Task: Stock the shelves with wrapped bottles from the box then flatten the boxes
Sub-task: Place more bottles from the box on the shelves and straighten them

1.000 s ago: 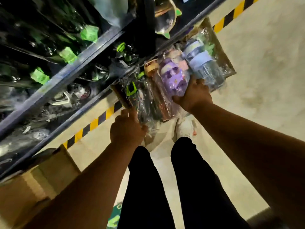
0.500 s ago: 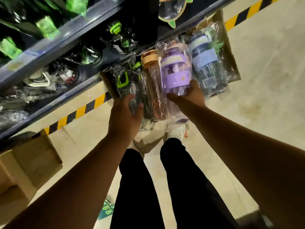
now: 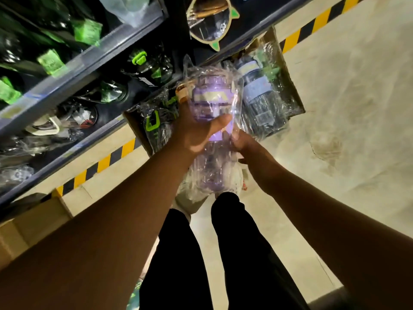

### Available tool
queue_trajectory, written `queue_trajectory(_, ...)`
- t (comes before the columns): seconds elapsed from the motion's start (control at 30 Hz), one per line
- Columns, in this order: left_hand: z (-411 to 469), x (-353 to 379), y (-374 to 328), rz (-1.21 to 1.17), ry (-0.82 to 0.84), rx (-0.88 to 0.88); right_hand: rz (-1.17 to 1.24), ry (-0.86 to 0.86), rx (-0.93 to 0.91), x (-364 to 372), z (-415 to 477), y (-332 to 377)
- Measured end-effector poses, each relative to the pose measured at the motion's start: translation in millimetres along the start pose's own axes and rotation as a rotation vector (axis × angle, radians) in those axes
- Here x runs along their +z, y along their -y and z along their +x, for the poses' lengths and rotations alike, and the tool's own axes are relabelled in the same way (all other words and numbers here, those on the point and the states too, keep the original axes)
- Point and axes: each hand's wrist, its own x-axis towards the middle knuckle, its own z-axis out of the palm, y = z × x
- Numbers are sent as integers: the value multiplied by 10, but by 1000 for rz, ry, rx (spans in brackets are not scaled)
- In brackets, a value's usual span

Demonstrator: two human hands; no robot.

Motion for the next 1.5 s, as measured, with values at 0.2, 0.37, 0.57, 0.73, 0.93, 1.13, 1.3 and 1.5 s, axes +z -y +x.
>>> queue_trajectory(0.2,108,-9,141,-74,-46,58,-785,-555,-19,-568,471,-49)
queue_trajectory(0.37,167,-81,261,-103,-102,62,-928,-537,230,-870,1083,86)
queue_trajectory(0.57,89,-114,407,-109,-170,83,-985,-538,294,-892,1340,-89)
queue_trajectory(0.73,56,-115,466,-163,-164,64,-990,-574,226,-915,1321,-98)
queue_trajectory(0.93,-65,-103,402,-174,-147,98,-922,-637,84,-969,1056,-112)
queue_trajectory(1.13,-307,-255,237,-136,-254,88,-663,-608,-73,-613,450,-22)
queue_trajectory(1.3,-729,-662,363,-321,-262,36,-650,-481,-147,-54,-170,-42)
queue_trajectory(1.5,-1946,-1501,592,-406,-352,158,-442,-293,-212,1120,-1066,27)
